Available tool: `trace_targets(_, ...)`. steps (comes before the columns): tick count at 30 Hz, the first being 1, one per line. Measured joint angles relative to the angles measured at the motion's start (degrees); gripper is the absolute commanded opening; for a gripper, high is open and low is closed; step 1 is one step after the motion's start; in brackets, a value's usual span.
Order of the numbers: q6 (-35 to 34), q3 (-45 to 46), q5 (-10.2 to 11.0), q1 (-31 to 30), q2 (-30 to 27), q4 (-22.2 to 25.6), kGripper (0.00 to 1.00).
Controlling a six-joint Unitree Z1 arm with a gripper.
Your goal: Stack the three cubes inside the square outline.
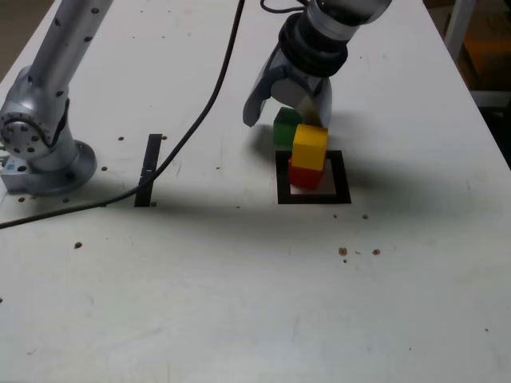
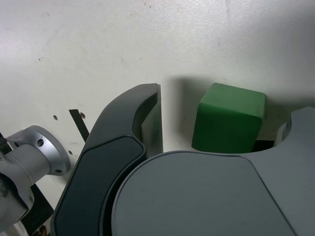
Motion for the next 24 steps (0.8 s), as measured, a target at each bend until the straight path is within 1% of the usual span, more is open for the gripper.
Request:
trace_targets(3,-0.28,0.02,0.0,0.46,-0.01,-0.15,0.76)
trace_targets(10,-0.53,0.27,0.0,3.46,-0.29,0.04,0.43)
trace_targets(13,-0.53,0.27,0.0,3.95,-0.29,0.32,0.3)
trace_targets(18,-0.54,0.14,-0.19,4.19,-0.29,1.47,0.13)
trace_targets(21,-0.59,-0.08,-0.32,4.19,-0.28,2.26,0.06)
trace_targets(24,-0.64,-0.5,-0.31,4.19,-0.28,3.1,0.01)
